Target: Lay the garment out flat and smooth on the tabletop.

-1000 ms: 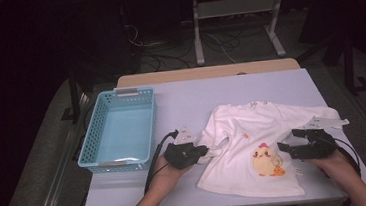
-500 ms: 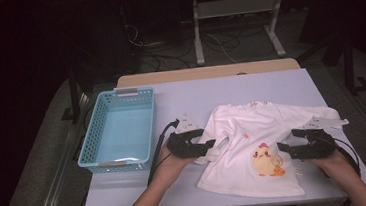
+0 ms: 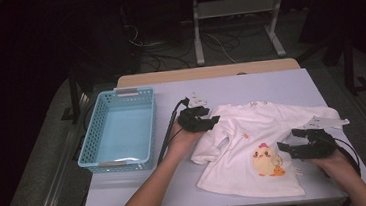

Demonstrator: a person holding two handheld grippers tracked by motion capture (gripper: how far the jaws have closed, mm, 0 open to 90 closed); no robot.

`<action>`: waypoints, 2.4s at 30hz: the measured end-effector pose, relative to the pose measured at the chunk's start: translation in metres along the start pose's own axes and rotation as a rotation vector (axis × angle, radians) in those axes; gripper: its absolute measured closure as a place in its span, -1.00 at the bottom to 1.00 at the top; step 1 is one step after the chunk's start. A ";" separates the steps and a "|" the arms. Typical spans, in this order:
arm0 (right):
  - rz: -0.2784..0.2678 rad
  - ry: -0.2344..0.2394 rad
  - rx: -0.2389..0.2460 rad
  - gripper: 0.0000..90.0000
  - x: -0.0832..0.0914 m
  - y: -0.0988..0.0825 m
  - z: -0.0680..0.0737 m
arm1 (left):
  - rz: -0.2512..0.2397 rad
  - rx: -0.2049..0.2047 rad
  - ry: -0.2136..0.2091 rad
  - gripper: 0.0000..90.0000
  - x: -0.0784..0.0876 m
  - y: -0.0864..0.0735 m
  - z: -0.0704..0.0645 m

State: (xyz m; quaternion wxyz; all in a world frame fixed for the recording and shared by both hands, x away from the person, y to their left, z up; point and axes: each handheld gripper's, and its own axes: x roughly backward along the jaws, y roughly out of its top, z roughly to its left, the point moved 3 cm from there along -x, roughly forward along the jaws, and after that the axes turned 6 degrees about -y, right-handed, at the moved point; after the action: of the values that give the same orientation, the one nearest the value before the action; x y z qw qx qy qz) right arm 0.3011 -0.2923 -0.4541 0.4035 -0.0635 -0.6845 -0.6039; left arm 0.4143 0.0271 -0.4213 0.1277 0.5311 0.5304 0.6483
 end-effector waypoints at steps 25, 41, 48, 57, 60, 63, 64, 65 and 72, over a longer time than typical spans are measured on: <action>-0.002 0.005 0.003 -0.57 -0.001 0.000 0.001 | 0.091 0.057 0.014 0.48 -0.046 -0.001 0.036; -0.005 0.002 0.009 -0.57 0.001 0.000 0.001 | 0.101 0.044 0.108 0.90 -0.059 0.010 0.056; -0.005 0.002 0.004 -0.57 0.001 -0.001 -0.001 | 0.098 0.065 0.171 0.90 -0.058 0.011 0.076; 0.000 0.003 0.003 -0.57 0.000 -0.002 -0.001 | 0.114 0.095 0.186 0.86 -0.062 0.000 0.088; -0.001 0.002 0.004 -0.57 0.000 -0.002 -0.001 | 0.101 0.102 0.191 0.63 -0.059 0.003 0.086; -0.001 0.002 0.005 -0.57 0.000 -0.002 -0.002 | 0.075 0.126 0.177 0.35 -0.051 0.008 0.083; -0.001 0.003 0.005 -0.57 0.000 -0.002 -0.002 | 0.066 0.126 0.177 0.28 -0.048 0.010 0.081; -0.001 0.003 0.004 -0.57 0.000 -0.002 -0.001 | 0.061 0.123 0.172 0.25 -0.044 0.012 0.079; -0.001 0.002 0.007 -0.57 -0.001 -0.001 -0.001 | 0.030 0.108 0.129 0.17 -0.016 0.013 0.055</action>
State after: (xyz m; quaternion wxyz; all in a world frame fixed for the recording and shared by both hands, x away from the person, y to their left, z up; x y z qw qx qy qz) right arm 0.3015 -0.2927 -0.4555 0.4040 -0.0611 -0.6862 -0.6019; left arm 0.4713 0.0406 -0.4258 0.0548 0.5021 0.5636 0.6536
